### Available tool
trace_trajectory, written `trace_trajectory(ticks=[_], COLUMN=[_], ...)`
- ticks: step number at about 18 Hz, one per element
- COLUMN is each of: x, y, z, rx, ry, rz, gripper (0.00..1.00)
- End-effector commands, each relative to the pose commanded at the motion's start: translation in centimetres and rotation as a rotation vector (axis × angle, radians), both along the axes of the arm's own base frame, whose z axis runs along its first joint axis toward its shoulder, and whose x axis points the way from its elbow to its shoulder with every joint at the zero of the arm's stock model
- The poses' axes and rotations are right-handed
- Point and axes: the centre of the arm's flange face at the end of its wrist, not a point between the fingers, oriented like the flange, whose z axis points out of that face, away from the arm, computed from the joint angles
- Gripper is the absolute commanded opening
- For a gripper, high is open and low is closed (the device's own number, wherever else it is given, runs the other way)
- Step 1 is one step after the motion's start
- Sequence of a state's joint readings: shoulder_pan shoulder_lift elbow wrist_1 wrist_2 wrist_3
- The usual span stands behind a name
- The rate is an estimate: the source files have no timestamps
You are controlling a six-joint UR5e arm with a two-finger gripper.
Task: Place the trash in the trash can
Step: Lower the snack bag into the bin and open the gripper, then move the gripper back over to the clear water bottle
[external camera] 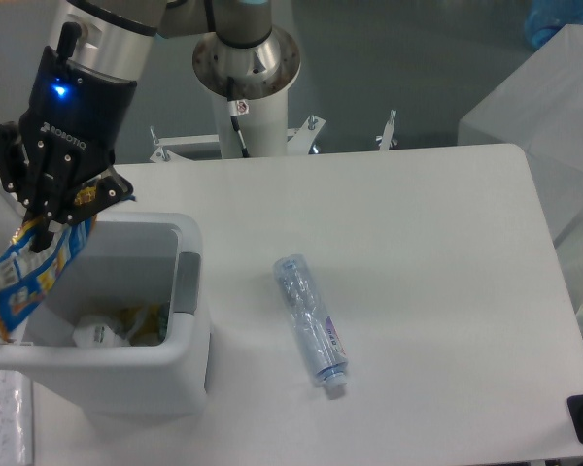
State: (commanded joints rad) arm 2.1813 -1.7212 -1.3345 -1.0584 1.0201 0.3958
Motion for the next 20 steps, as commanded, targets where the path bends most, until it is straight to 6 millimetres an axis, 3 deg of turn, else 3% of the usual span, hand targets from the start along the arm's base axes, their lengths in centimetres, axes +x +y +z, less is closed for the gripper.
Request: trace_trajectory(ticks=[5, 7, 10, 13, 20], x=[-0.1, -1.2, -6.9, -12.9, -26.5], y=[-0.1, -0.2, -1.9, -3.1, -4.0], z=[0.1, 0.2, 0.2, -1.7, -11.4], rx=[0.0, 0.009, 0.031, 0.007, -0.135], ry=[0.005, 0.013, 0.04, 0.021, -0.038], rz=[0.004, 0.019, 0.105, 0.197, 0.358], gripper=[1.0, 1.0, 1.0, 1.0, 1.0])
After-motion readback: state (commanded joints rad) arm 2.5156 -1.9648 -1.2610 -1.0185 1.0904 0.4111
